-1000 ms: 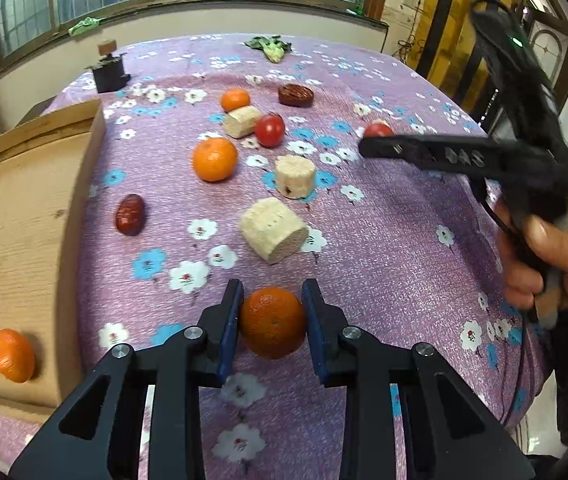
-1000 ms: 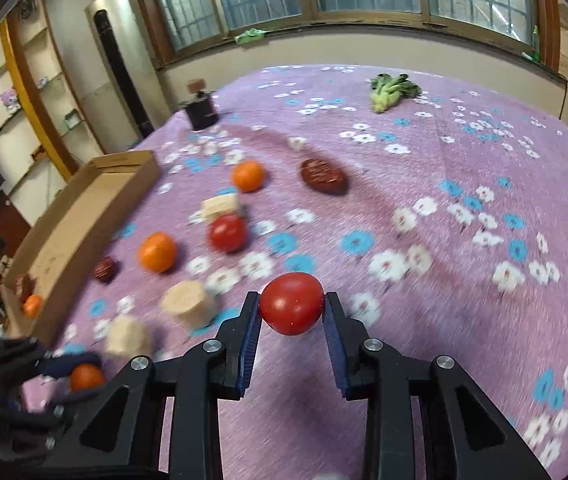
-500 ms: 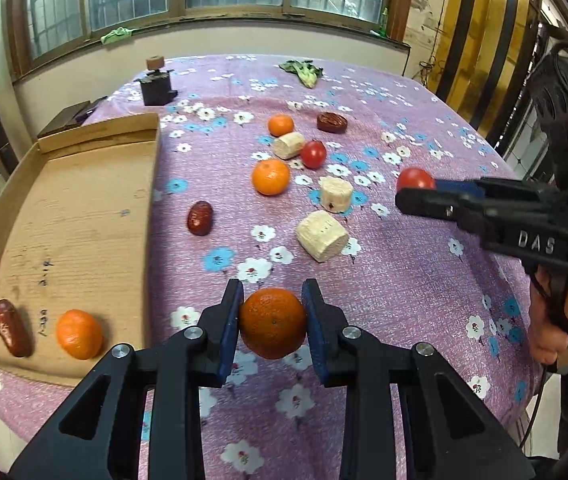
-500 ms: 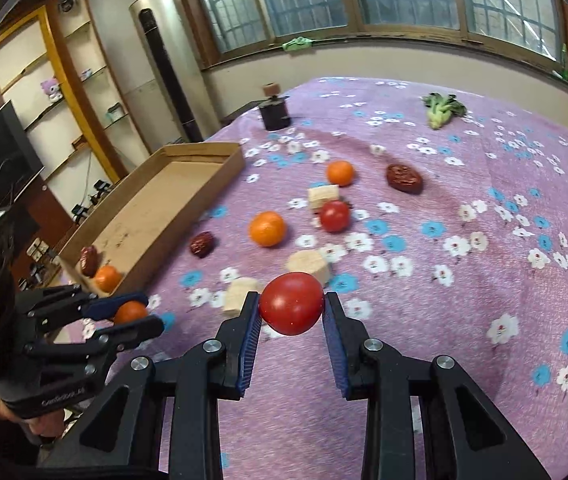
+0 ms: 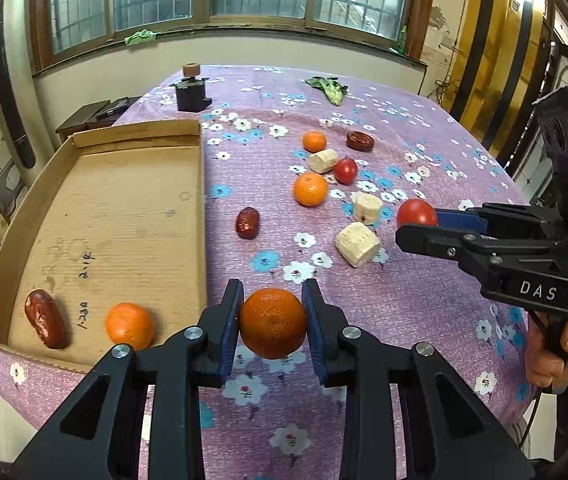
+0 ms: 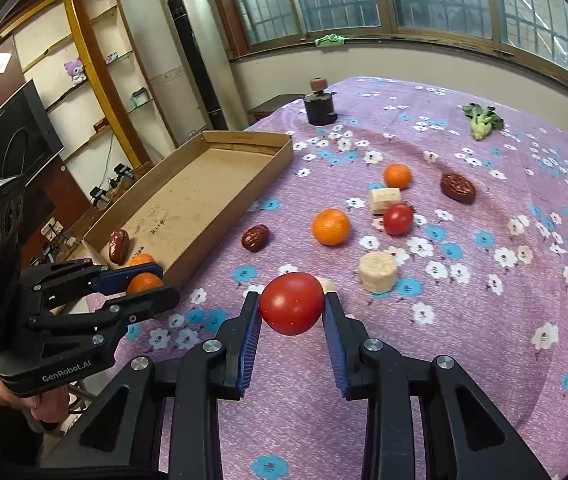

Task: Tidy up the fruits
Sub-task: 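Carry the orange and the tomato over the cardboard tray with both tools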

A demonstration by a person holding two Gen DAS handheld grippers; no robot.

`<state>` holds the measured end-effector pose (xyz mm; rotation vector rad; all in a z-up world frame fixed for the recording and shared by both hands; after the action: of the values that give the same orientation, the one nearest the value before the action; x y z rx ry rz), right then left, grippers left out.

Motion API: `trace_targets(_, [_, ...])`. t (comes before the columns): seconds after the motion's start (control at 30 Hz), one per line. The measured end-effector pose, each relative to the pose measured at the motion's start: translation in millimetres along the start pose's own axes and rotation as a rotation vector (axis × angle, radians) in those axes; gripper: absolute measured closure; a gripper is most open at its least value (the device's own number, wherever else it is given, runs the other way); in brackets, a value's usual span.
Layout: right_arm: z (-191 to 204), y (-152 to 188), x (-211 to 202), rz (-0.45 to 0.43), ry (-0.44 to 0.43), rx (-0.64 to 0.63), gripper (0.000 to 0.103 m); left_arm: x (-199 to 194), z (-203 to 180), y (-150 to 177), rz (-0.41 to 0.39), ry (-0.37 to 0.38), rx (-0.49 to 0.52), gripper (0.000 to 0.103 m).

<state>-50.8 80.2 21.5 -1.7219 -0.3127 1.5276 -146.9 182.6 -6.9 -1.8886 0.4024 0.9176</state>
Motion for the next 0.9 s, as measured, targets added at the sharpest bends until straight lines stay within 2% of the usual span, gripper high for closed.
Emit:
trace_targets(0.6, [31.9,-13.8,20.4,0.015,-0.050,-0.053,0.071,-5.2,36.8,-9.9,-0.022,-0.033,-0.055,0.075])
trace_targets(0.9, [57.5,-32.3,41.5,0.018,-0.098,-0.105,0.071,-7.9,83.1,-35.5,-0.064,-0.097,-0.120,0.075])
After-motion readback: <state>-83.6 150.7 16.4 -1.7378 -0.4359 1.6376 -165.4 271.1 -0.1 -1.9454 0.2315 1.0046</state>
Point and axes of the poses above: each gripper's, at about its wrist camera, not at the fingertips, and x roughly the way its jaws point, z to its left, y to its underside, the point moved 5 cm from there along x, roughly the way its jaws point, and after that the axes turned 15 degrees about -x, right-handed, at the moved point
